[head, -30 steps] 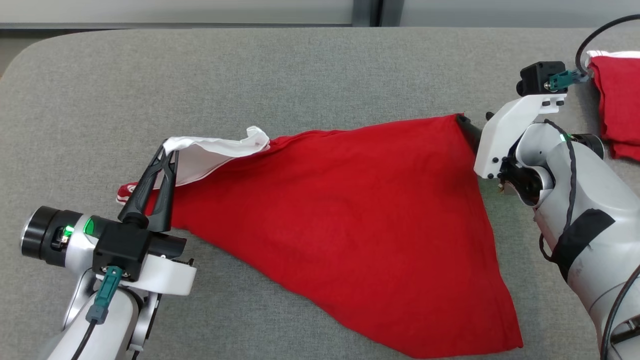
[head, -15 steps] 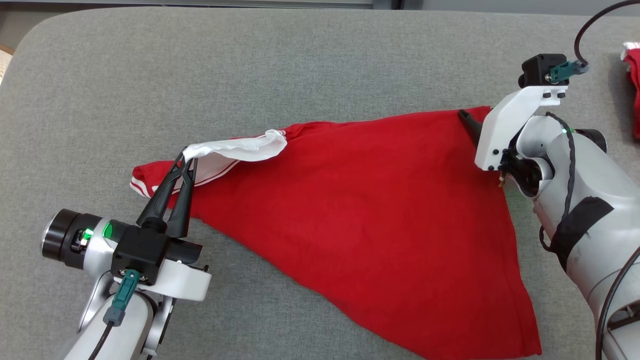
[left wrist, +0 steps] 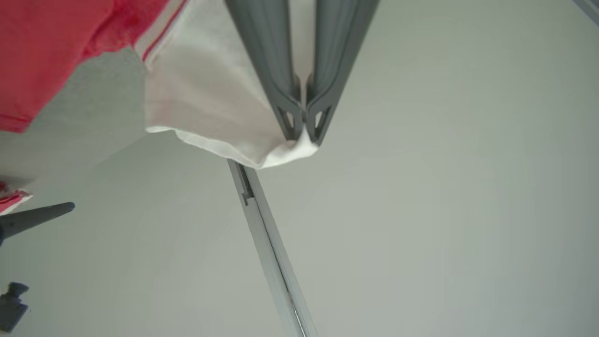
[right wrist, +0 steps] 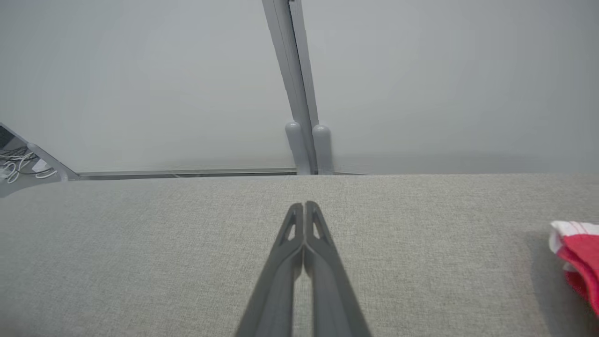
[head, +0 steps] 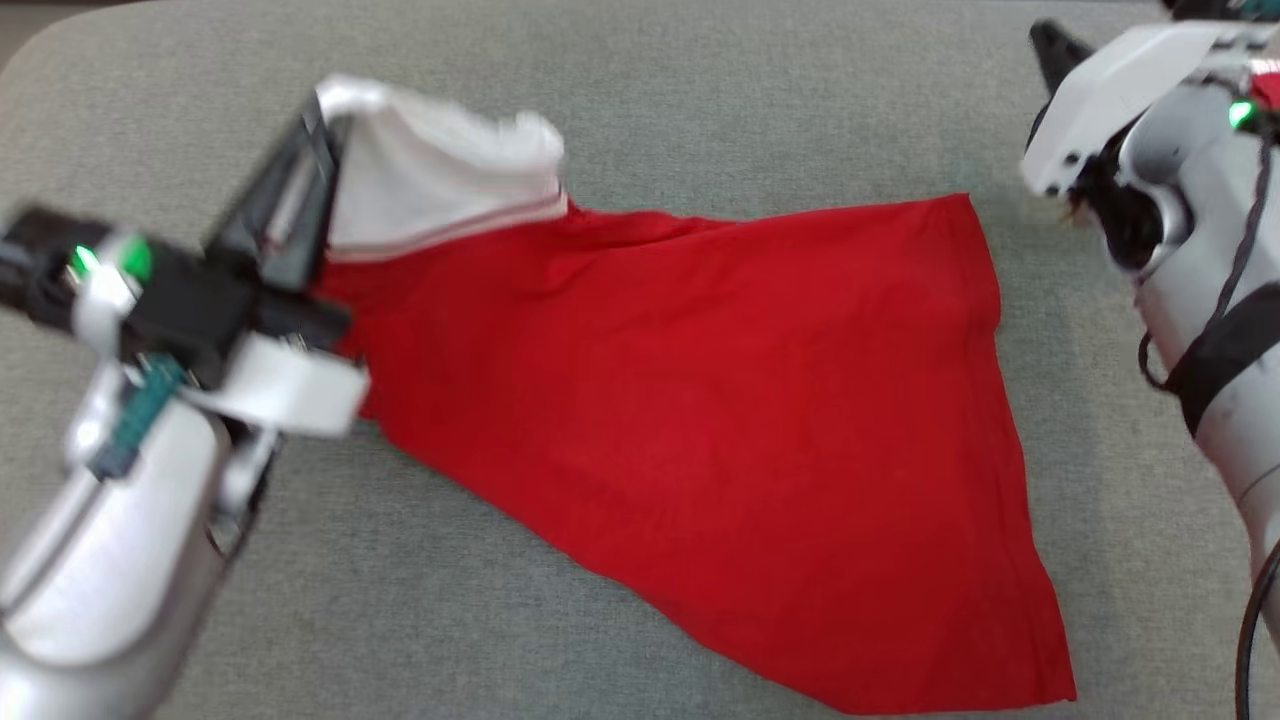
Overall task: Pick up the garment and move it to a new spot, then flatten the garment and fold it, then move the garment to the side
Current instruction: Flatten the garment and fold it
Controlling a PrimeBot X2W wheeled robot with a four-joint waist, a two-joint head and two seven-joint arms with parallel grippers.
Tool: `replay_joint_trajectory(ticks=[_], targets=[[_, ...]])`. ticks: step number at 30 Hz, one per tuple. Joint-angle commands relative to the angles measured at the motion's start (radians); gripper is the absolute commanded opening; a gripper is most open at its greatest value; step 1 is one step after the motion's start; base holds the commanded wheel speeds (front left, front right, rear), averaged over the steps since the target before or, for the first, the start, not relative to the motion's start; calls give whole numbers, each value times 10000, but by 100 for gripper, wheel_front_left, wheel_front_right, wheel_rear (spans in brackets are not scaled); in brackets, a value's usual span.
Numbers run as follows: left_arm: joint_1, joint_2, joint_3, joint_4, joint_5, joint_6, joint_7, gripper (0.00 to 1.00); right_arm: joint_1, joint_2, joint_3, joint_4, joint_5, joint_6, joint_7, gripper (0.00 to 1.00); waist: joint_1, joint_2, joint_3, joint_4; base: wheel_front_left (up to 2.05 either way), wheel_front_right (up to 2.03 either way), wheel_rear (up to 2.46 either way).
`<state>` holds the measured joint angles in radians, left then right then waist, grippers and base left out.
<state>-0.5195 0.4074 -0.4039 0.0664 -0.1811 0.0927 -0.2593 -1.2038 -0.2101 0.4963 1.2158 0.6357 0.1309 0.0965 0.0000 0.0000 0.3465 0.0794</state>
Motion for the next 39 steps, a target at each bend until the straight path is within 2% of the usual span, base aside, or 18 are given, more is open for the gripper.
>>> replay_joint_trajectory(ticks=[1, 2, 4, 5, 6, 10, 13, 20, 29, 30, 31, 32, 39], targets=[[-670, 135, 123, 121, -54, -199, 69, 0, -244, -39, -78, -60, 176, -5, -4, 0, 0, 0, 161, -132, 0, 0, 0], [-1071, 213, 147, 214, -5, -315, 143, 0, -342, 19, -105, -92, 267, -5, 146, 0, 0, 0, 224, -216, 0, 0, 0], [-1801, 289, 231, 359, -51, -482, 390, 0, -278, 352, 141, -410, 693, -5, 1261, 0, 0, 0, 415, -450, 0, 0, 0], [-1903, 296, 272, 383, -104, -476, 432, 0, -133, 420, 218, -662, 947, -5, 1667, 35, 0, 0, 453, -507, 0, 0, 0], [-1918, 293, 315, 413, -179, -455, 436, 0, -9, 353, 303, -906, 1105, -5, 1955, 100, 0, 0, 481, -555, 0, 0, 0], [-1305, 315, 438, 525, -360, -275, 304, 0, 865, 208, 1073, -1705, 1354, -9, 2559, 100, 0, 0, 440, -766, 0, 0, 0], [-895, 386, 573, 448, -465, -116, 199, 0, 1245, 160, 1486, -1790, 1246, -8, 2628, 100, 0, 0, 314, -843, 0, 0, 0], [-37, 462, 565, -75, -496, 129, 160, 0, 1377, 397, 1749, -1050, 1025, -5, 2566, 100, 0, 0, 25, -657, 0, 0, 0], [76, 454, 336, -255, -405, 170, 329, 0, 855, 594, 1866, -192, 653, -6, 2091, 100, 0, 0, 1, -344, 0, 0, 0], [83, 446, 308, -252, -397, 177, 337, 0, 806, 623, 1876, -131, 649, -5, 2078, 84, 0, 0, -8, -323, 0, 0, 0], [91, 434, 284, -242, -407, 165, 339, 0, 778, 624, 1891, -84, 647, -6, 2026, 26, 0, 0, -23, -303, 0, 0, 0], [106, 422, 257, -222, -410, 169, 337, 0, 759, 630, 1903, -45, 637, -6, 1985, 0, 0, 0, -47, -280, 0, 0, 0], [201, 396, 250, -143, -575, 224, 297, 0, 688, 591, 1866, 49, 842, -6, 1641, 0, 0, 0, -170, -249, 0, 0, 0]])
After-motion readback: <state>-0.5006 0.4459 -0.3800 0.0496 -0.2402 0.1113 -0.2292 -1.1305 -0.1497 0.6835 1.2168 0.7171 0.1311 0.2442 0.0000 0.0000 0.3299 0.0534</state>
